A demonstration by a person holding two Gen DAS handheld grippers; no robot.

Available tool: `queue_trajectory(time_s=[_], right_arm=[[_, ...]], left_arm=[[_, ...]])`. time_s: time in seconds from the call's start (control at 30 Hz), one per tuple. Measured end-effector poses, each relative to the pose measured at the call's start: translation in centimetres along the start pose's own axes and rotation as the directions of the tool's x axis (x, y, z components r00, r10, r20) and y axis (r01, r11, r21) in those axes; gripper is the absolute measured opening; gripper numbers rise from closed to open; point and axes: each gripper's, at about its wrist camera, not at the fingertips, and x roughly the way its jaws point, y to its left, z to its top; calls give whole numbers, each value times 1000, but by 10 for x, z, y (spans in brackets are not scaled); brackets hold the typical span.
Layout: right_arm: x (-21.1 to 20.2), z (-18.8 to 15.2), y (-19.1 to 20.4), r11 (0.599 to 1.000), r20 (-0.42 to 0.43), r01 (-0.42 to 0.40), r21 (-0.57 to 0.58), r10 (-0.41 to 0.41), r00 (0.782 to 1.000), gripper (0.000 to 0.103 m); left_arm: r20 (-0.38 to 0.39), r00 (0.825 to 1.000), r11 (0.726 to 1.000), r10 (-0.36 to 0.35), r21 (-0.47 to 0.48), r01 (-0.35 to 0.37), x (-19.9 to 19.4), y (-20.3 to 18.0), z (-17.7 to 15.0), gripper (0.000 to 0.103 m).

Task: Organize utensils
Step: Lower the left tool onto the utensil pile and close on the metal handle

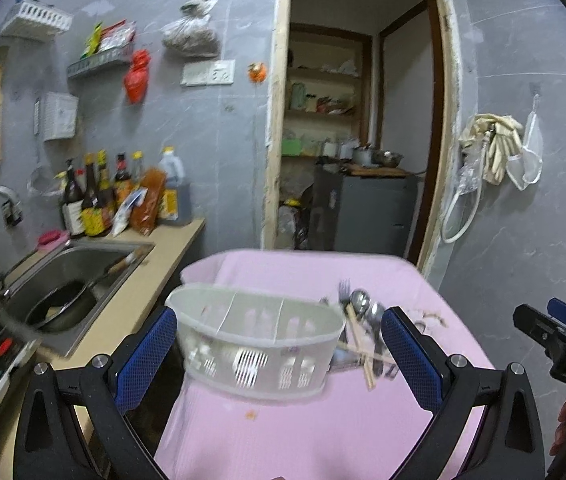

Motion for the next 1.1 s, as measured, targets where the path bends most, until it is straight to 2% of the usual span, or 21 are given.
queue_trajectory(time_s=[0.27, 0.5, 0.7, 0.77, 0.87, 1.0, 1.1], right_arm=[[19, 32, -12, 1000, 44, 19, -3, -19, 999, 102], [42, 56, -31, 999, 72, 9, -50, -5, 997, 102], [86, 72, -65, 996, 36, -75, -50, 77, 996, 102], [103, 74, -76, 993, 16, -108, -50, 109, 994, 99], [134, 74, -89, 987, -28, -149, -60, 148, 989, 83], [177, 69, -105, 978, -81, -202, -50, 198, 977, 70], [202, 62, -113, 972, -119, -232, -33, 226, 967, 61]], left_arm=[[26, 994, 994, -106, 24, 106, 37, -23, 37, 103], [68, 990, 993, -121, 14, 121, 64, -50, 54, 103], [55, 992, 994, -113, 2, 113, 90, -77, 61, 103], [45, 992, 993, -114, 1, 114, 100, -86, 62, 103], [22, 993, 993, -119, 0, 119, 117, -101, 63, 97], [-41, 993, 993, -114, -20, 114, 149, -119, 61, 82], [-106, 991, 996, -84, -52, 79, 178, -124, 58, 74]])
